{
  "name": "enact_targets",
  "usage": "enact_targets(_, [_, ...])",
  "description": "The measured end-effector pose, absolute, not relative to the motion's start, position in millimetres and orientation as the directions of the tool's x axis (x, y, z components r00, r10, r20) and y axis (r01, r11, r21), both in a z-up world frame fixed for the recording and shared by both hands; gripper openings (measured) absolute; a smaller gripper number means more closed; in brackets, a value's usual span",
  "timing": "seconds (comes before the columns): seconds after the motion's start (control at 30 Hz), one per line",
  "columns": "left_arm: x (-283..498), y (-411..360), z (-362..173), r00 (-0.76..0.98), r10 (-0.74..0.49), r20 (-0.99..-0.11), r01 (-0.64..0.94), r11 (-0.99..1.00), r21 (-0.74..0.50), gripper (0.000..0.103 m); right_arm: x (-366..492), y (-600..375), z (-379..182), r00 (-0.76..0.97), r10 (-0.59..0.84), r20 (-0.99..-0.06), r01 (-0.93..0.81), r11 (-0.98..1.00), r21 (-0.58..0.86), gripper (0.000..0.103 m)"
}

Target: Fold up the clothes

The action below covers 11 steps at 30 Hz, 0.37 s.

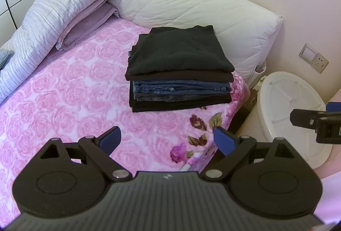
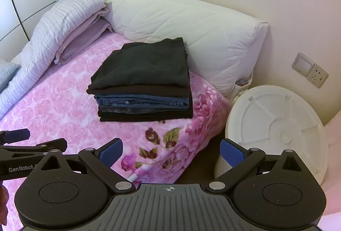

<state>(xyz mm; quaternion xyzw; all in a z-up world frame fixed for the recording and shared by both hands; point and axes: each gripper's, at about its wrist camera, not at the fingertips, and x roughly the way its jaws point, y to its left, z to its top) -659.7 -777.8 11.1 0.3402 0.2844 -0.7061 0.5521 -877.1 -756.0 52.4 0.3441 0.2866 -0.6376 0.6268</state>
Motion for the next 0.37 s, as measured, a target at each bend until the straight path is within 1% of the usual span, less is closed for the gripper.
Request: enact_targets(0.37, [-665,-783,10,-0.156,-0.603,-0.783,0.975,-0.220,-0.025,0.092,-883,-768,50,0.041,-0.598,-0.800,0.996,-0.035,0.077,0.101])
